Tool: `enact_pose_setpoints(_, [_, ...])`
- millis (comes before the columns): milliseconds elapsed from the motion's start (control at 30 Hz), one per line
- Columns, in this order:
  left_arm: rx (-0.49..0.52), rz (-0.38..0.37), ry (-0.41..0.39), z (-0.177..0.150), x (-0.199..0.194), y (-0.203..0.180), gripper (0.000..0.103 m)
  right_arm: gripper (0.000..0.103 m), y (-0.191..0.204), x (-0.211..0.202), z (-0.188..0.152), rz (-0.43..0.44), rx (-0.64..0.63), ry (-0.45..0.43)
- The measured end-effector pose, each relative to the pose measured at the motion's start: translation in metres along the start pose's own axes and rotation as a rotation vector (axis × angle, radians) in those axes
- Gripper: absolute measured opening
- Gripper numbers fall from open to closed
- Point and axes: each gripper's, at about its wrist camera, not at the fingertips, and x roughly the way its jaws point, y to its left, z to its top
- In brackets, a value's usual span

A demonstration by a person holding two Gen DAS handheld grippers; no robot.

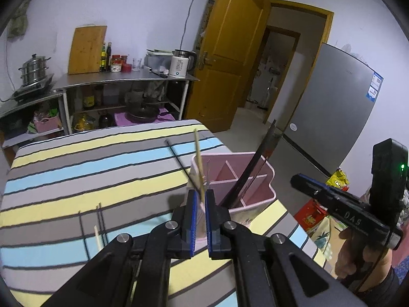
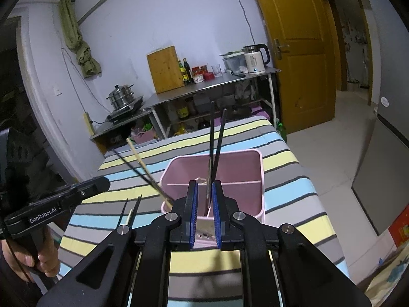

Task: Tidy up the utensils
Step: 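Insert both held chopsticks into the pink holder and open both tools, then move both open tools back down to the chopstick pile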

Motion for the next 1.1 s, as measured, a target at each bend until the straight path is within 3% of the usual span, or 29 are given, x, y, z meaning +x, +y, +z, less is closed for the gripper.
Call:
enact_pose_setpoints(533, [-0.116, 0.107, -0.002, -0.076, -0.046, 0.055, 0.005, 0.011, 0.032, -0.01, -0.048, 0.089, -0.033, 0.052])
enact_pose_setpoints(867, [-0.194, 0.18, 0.043, -0.112, -0.043, 0.1, 0.005, 0.011, 0.063, 0.02, -0.076, 0.143, -0.072, 0.146])
enact_pose_setpoints(1100, [-0.237, 0.249, 0.082, -0.12, -0.013, 0.139, 0.011, 0.011, 0.081, 0.051, -0.091, 0.169, -0.094, 0.21])
